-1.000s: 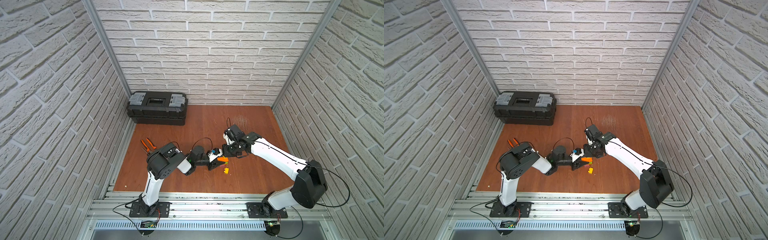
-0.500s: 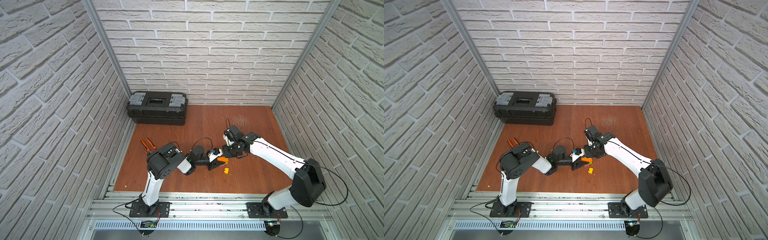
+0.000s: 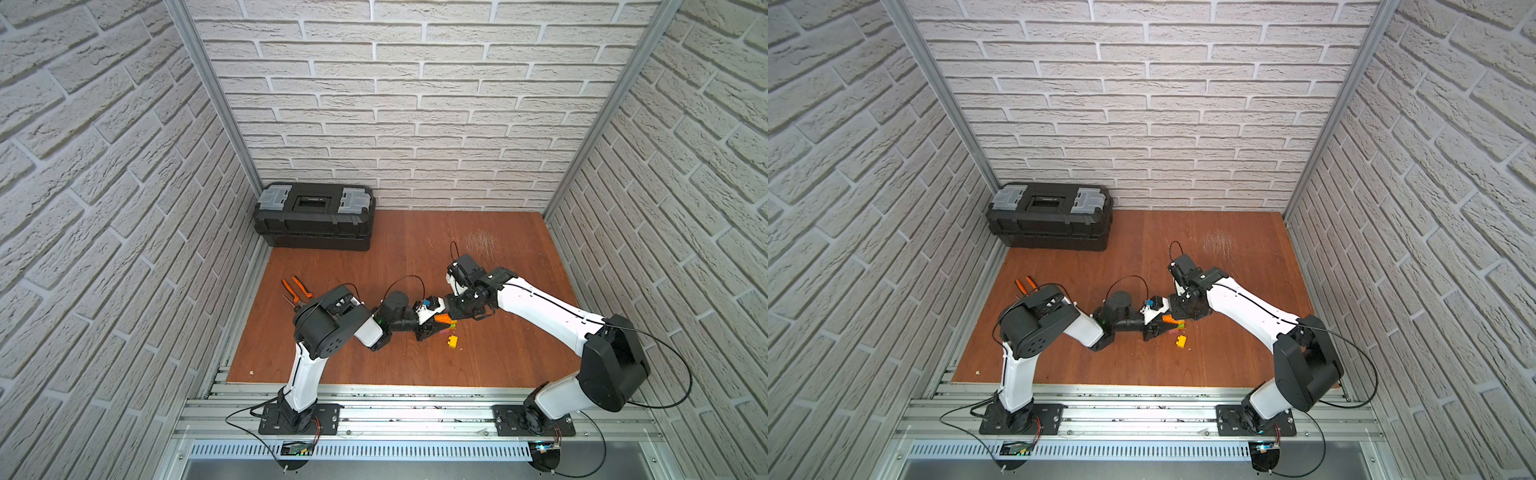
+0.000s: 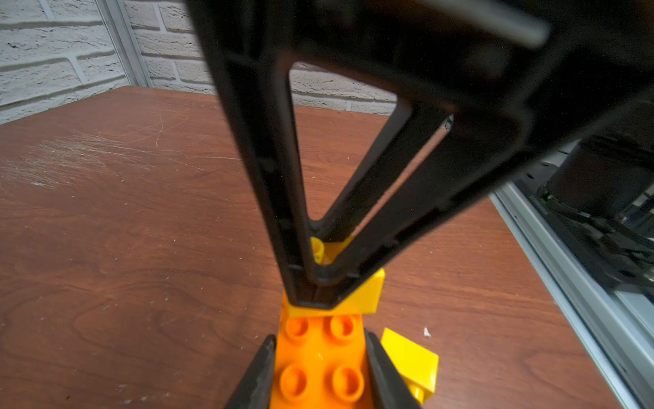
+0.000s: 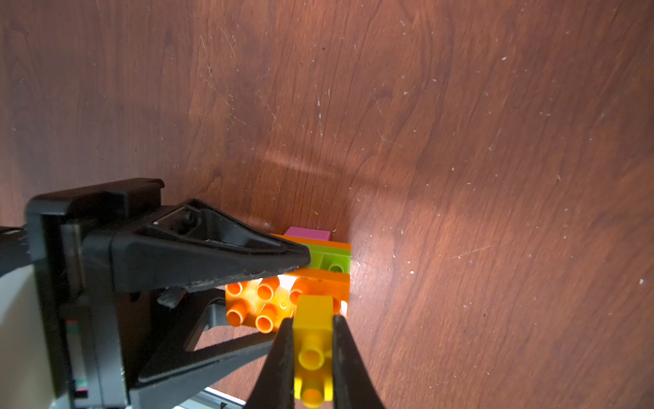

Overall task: Assemble a carrot with lego
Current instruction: Assemble the lego brick with the lego brick.

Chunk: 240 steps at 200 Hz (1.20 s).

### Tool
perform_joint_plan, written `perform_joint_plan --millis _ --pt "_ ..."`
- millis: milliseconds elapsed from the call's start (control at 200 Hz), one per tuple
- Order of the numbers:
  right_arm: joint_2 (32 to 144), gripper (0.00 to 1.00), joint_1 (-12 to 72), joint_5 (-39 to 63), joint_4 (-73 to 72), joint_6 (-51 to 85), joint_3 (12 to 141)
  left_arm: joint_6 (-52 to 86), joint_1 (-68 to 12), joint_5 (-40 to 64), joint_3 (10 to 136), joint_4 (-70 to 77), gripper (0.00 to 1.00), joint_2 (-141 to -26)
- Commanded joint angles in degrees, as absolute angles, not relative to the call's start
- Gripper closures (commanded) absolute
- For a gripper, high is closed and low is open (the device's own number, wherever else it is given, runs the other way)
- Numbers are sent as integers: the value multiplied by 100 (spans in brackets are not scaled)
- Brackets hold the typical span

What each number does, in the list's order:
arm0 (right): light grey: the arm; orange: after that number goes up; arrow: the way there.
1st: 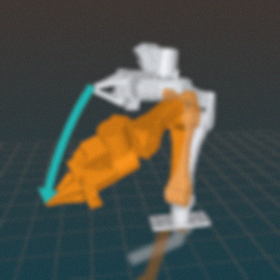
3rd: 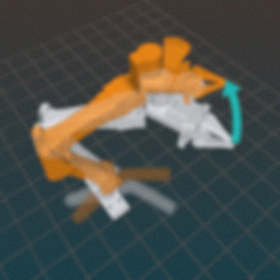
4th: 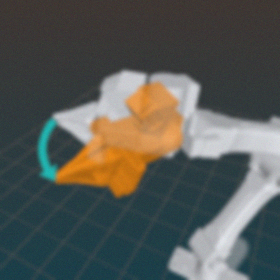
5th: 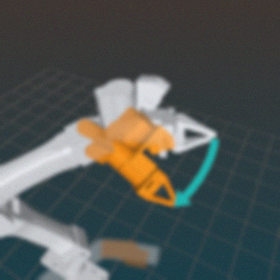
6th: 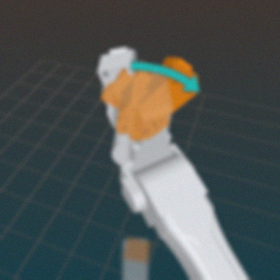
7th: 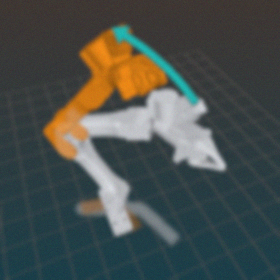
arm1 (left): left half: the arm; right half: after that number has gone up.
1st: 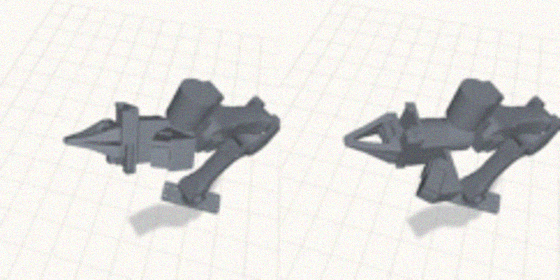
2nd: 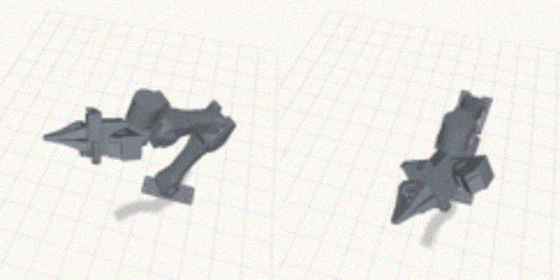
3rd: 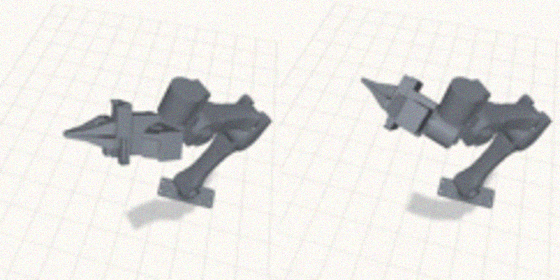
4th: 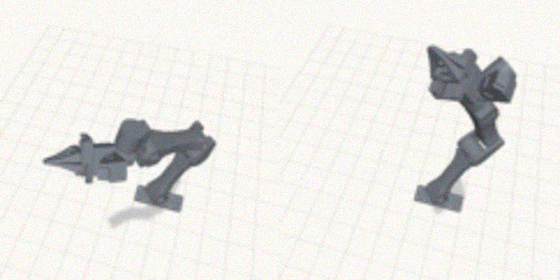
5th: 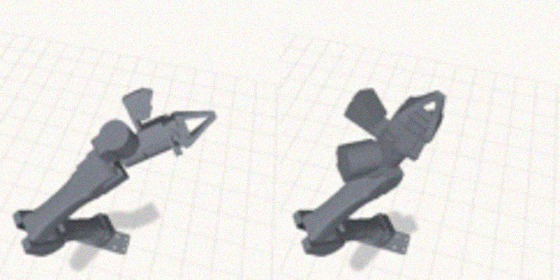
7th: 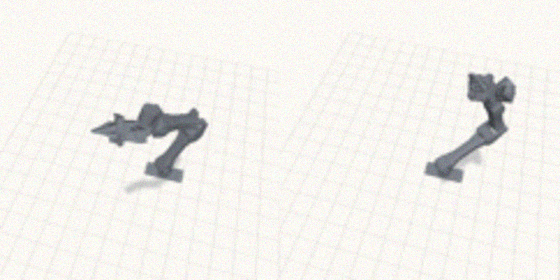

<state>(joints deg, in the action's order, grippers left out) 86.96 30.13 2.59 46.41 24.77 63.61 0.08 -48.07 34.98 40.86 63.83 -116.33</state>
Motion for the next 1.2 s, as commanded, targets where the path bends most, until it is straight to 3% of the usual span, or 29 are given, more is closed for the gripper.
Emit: perform_joint_plan --millis 0,1195 --pt "8762 98 2966 196 4548 2391 6292 79 -4834 3621 3980 6021 100 -11857" --pt "8955 98 2970 233 4469 2684 6115 155 -4834 3612 3971 6190 100 -11935"
